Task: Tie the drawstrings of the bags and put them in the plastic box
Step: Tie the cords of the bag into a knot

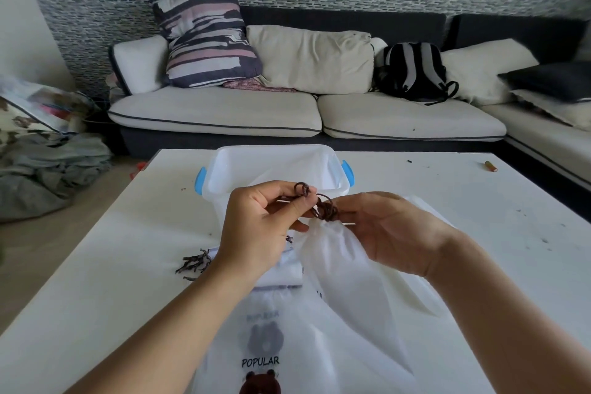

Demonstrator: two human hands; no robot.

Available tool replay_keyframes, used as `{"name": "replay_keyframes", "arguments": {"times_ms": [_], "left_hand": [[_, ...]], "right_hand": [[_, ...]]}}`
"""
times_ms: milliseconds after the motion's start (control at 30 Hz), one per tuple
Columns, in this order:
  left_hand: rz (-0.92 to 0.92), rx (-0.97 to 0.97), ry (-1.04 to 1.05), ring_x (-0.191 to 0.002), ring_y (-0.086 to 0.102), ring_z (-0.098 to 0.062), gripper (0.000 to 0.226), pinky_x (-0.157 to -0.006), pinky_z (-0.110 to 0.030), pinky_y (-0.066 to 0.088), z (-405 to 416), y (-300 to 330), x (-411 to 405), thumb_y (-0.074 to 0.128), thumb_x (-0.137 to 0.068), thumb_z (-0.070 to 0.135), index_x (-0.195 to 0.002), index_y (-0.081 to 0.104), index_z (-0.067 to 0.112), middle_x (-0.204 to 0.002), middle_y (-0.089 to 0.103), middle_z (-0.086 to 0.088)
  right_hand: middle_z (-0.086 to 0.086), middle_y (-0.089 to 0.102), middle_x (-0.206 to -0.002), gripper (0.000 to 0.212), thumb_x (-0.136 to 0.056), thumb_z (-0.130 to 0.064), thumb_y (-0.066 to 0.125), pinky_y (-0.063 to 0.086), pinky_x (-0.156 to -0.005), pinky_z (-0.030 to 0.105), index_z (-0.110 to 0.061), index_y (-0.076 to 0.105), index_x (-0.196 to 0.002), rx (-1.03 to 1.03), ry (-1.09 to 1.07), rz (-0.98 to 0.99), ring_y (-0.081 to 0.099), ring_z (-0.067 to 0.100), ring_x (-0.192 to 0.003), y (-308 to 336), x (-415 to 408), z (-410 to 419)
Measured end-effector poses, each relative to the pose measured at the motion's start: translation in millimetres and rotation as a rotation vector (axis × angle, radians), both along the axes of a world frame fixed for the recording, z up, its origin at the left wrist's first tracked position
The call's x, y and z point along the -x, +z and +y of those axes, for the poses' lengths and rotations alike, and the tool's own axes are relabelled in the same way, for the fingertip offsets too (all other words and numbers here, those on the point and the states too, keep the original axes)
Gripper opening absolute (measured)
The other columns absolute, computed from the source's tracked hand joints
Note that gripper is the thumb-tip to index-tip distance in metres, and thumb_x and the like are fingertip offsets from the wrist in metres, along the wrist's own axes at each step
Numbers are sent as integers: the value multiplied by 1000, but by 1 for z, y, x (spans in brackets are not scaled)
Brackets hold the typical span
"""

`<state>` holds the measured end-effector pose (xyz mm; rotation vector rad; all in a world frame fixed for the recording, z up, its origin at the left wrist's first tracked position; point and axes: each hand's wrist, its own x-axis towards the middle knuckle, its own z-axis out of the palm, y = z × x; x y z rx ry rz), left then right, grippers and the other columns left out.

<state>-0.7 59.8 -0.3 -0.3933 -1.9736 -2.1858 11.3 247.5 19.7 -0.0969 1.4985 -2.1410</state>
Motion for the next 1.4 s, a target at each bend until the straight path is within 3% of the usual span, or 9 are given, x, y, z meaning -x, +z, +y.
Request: {"name": "replay_keyframes", "arguments": {"times_ms": [300,567,633,733,867,1000,1167,1267,1400], "left_hand": [[44,-3,6,-64,71,-12,12,-56,-21,55,0,0,0,75,-83,1,-80,76,13,-74,76,0],[101,57,-8,-50,60,-5,13,-52,-17,50,1,2,-3,74,-83,-1,-81,76,12,-73,76,5],[98,54,-8,-49,59,-6,10,-54,-17,50,1,3,-3,74,-83,1,-82,76,11,-72,76,5],[51,2,-19,-53,62,-8,3,-56,-18,51,1,4,-3,75,-81,5,-84,76,7,-73,75,1],[10,-71,-47,-63,70,-10,9,-55,-18,52,3,6,-5,75,-76,10,-83,75,4,-77,76,-2],[-3,-112,-35,-68,72,-15,9,-56,-20,53,1,8,-6,76,-74,9,-83,76,5,-82,77,-11],[21,-100,-1,-68,72,-15,14,-60,-21,55,0,9,-7,76,-72,14,-85,76,7,-79,77,-7],[1,-113,-7,-68,72,-16,17,-62,-22,55,0,10,-8,76,-70,19,-84,77,9,-77,77,-8],[-39,-139,-44,-68,72,-17,15,-63,-23,56,-2,9,-7,76,-71,18,-83,77,8,-76,76,-11]], "right_hand": [[23,62,-134,39,-97,-16,55,49,-104,39,3,62,-131,-38,65,92,59,34,-124,-2,-1,-6],[23,69,-102,37,-75,-14,73,51,-99,43,11,68,-103,-242,-86,223,64,33,-98,-7,4,-12],[24,67,-104,47,-75,-13,76,48,-101,45,19,62,-107,-239,-101,240,62,33,-100,-8,6,-10],[28,64,-114,48,-82,-13,75,49,-103,37,20,58,-112,-162,-55,220,61,34,-110,-8,6,-7],[25,64,-123,39,-94,-7,58,52,-99,28,18,56,-124,-26,22,198,61,31,-120,-10,4,-5],[16,70,-117,47,-88,-8,57,51,-95,18,21,54,-126,-87,-68,261,66,15,-112,-9,4,-8],[17,71,-114,37,-89,-2,65,49,-106,31,13,60,-122,-50,-63,227,67,22,-112,-8,4,-8],[16,73,-107,30,-83,3,67,55,-97,28,9,65,-112,-23,-80,231,70,21,-105,-8,5,-9],[16,74,-96,15,-87,7,63,50,-91,27,2,73,-97,-290,-215,379,66,23,-93,-5,8,-7]]}}
